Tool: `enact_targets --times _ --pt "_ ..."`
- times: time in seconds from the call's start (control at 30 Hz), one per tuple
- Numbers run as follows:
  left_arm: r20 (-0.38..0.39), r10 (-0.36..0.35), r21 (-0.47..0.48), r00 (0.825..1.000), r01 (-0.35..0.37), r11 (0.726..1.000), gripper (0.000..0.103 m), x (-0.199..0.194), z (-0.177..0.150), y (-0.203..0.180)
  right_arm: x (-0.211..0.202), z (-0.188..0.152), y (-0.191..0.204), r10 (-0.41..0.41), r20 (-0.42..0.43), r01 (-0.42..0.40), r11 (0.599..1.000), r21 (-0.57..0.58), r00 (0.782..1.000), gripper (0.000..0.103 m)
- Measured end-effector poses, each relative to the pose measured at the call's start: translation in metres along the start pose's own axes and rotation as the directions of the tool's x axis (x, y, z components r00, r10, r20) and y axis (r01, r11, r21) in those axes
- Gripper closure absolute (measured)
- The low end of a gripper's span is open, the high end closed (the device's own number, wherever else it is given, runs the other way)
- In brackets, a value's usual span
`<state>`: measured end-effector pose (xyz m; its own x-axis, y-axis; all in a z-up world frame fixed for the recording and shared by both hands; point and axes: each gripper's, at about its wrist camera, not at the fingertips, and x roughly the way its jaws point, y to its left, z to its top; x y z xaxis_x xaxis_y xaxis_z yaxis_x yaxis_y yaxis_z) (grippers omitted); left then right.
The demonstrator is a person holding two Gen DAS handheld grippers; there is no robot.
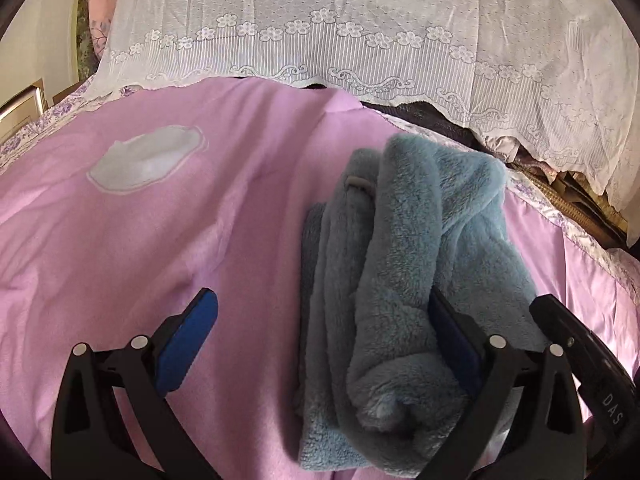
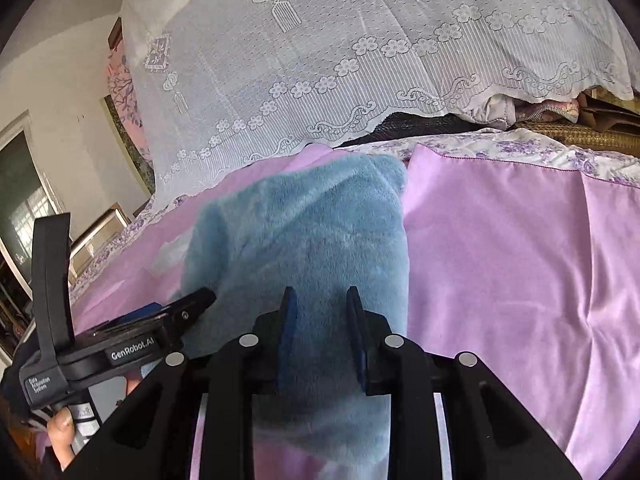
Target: Fold small clothes
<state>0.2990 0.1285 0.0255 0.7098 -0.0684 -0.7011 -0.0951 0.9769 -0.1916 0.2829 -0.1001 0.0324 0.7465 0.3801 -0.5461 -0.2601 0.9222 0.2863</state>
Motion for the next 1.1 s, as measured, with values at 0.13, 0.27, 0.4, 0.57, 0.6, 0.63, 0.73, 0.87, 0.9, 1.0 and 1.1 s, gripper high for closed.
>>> enact_targets --times 0.13,0.27,0.4,0.57,0.6,0.63,0.73,0.87,0.9,1.0,1.1 --pt "-0.058 -0.048 -0.036 0.997 0.046 0.998 0.004 0.010 -0.011 0.010 -0.001 -0.021 0.008 -0.063 -0.010 0.061 0.994 -0.092 0.998 0.076" --pt "-0.055 -0.088 -0.083 0.995 0.083 0.993 0.004 -0.004 -0.023 0.017 -0.018 -0.028 0.006 -0.047 0.002 0.047 0.998 -0.049 0.999 0.074" --pt "-0.008 -0.043 -0.047 0.999 0.042 0.998 0.004 -0.027 -0.037 0.010 -0.032 -0.039 0.004 -0.049 0.005 0.049 0.998 -0.038 0.999 0.070" --pt "0.042 -0.015 -0.029 0.999 0.017 0.999 0.005 -0.054 -0.052 0.006 -0.042 -0.055 -0.001 -0.034 -0.020 0.034 0.999 0.006 0.999 0.068" --pt "0.052 -0.014 -0.027 0.999 0.015 1.000 0.005 -0.059 -0.053 0.006 -0.045 -0.057 -0.001 -0.034 -0.018 0.034 0.999 0.013 0.999 0.068" --pt "0.062 -0.007 -0.023 0.998 0.009 1.000 0.005 -0.064 -0.055 0.006 -0.048 -0.059 0.000 -0.036 -0.012 0.036 0.999 0.015 0.999 0.068" --pt "0.094 0.016 0.002 0.995 -0.016 1.000 0.005 -0.074 -0.058 0.001 -0.060 -0.063 0.006 -0.044 0.035 0.044 0.999 -0.002 0.998 0.068" --pt "0.139 0.052 0.037 0.989 -0.058 0.998 0.005 -0.080 -0.052 -0.007 -0.066 -0.063 0.020 -0.058 0.078 0.063 0.996 -0.069 0.995 0.068" --pt "0.148 0.057 0.044 0.987 -0.065 0.997 0.005 -0.080 -0.048 -0.009 -0.066 -0.063 0.024 -0.058 0.082 0.066 0.994 -0.088 0.995 0.068" --pt "0.179 0.075 0.064 0.981 -0.088 0.994 0.005 -0.077 -0.035 -0.015 -0.066 -0.061 0.035 -0.060 0.102 0.073 0.988 -0.138 0.993 0.068" --pt "0.199 0.077 0.079 0.977 -0.094 0.992 0.005 -0.071 -0.020 -0.021 -0.064 -0.057 0.043 -0.065 0.123 0.087 0.979 -0.183 0.990 0.068"
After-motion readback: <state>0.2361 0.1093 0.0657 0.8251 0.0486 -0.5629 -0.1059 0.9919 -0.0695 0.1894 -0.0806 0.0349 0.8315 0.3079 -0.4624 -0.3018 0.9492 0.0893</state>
